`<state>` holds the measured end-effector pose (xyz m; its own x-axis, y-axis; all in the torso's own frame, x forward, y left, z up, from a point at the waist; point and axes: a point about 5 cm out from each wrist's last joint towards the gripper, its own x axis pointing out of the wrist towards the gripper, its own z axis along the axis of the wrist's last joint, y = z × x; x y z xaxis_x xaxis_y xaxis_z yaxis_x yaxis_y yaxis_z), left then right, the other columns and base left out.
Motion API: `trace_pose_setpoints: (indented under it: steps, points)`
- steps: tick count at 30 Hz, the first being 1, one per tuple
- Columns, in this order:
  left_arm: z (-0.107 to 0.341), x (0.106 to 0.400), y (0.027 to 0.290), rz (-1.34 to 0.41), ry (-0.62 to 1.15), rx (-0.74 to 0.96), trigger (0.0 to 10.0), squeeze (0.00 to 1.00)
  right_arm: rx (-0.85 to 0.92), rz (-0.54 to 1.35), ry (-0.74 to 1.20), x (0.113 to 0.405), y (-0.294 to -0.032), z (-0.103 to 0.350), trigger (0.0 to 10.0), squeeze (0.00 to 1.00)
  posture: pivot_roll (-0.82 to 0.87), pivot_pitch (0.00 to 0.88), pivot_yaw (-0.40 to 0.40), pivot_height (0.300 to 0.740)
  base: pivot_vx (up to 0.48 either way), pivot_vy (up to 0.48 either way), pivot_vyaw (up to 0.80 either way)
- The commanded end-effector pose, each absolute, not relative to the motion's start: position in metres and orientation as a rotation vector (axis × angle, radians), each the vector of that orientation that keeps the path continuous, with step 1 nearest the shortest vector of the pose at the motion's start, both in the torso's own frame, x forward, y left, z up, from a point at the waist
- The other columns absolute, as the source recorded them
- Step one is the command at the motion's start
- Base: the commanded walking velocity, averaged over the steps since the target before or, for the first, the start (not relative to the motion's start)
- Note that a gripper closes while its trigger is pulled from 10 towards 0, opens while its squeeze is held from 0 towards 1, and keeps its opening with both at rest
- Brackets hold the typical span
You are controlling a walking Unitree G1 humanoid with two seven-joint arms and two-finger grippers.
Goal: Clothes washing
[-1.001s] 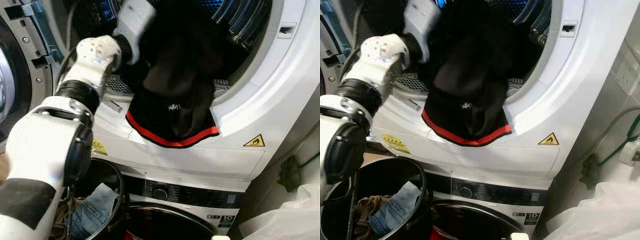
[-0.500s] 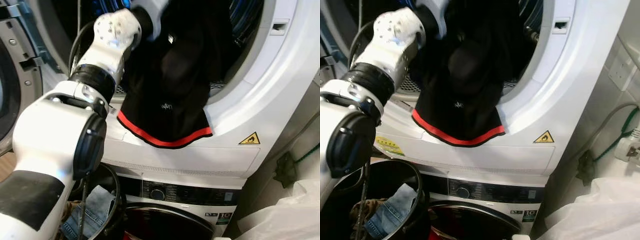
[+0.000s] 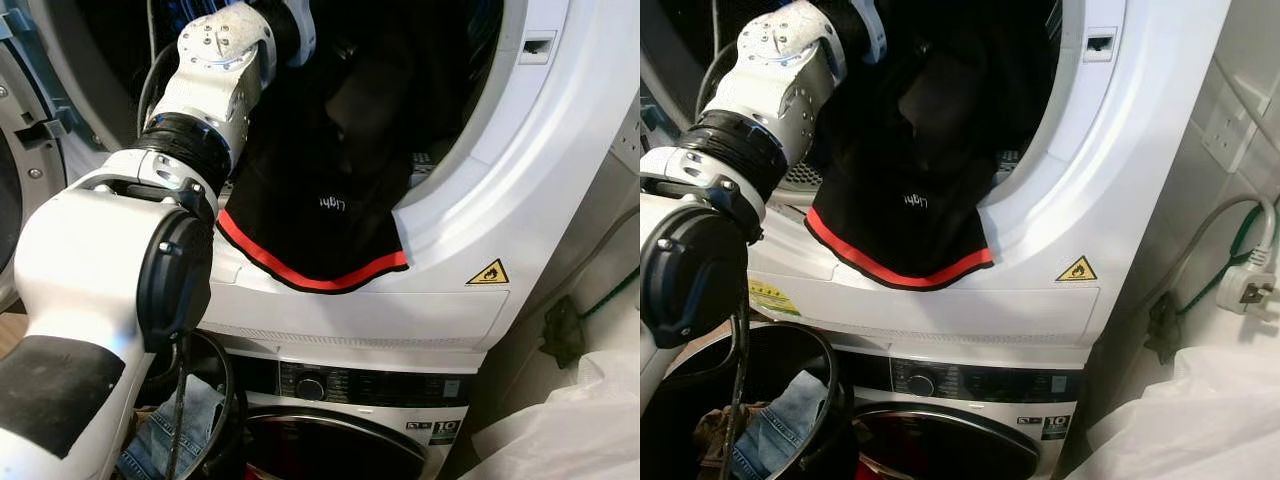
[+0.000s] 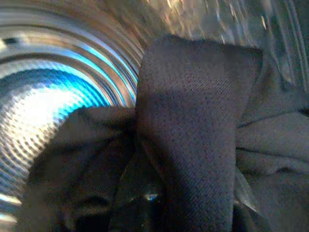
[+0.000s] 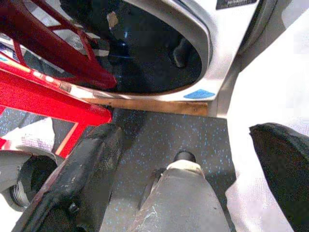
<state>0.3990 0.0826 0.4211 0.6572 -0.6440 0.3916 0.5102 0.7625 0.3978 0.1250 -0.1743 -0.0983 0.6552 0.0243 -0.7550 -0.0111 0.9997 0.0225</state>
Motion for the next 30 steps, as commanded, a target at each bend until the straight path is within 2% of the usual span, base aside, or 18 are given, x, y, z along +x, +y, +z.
trace_pose_setpoints:
  steps: [1, 6, 9, 18, 30]
  points:
    - [0.405, 0.405, 0.089, -0.671, -0.460, 0.280, 10.0, 0.00, 0.029, 0.042, 0.900, 0.111, -0.167, -0.104, 10.0, 0.00, -0.18, 0.081, 0.105, 0.740, 0.000, 0.000, 0.00]
    - [0.394, 0.409, 0.094, -0.652, -0.409, 0.280, 10.0, 0.00, 0.035, 0.036, 0.886, 0.110, -0.168, -0.103, 10.0, 0.00, -0.18, 0.116, 0.104, 0.740, 0.000, 0.000, 0.00]
    - [0.384, 0.413, 0.105, -0.592, -0.355, 0.282, 10.0, 0.00, 0.031, 0.028, 0.882, 0.107, -0.173, -0.102, 10.0, 0.00, -0.18, 0.156, 0.097, 0.740, 0.000, 0.000, 0.00]
    - [0.375, 0.421, 0.132, -0.406, -0.263, 0.199, 10.0, 0.00, 0.024, 0.042, 0.891, 0.108, -0.175, -0.102, 10.0, 0.00, -0.15, 0.171, 0.093, 0.740, 0.000, 0.000, 0.00]
    - [0.376, 0.422, 0.141, -0.357, -0.261, 0.171, 10.0, 0.00, 0.030, 0.094, 0.836, 0.111, -0.177, -0.098, 10.0, 0.00, -0.15, 0.201, 0.063, 0.740, 0.000, 0.000, 0.00]
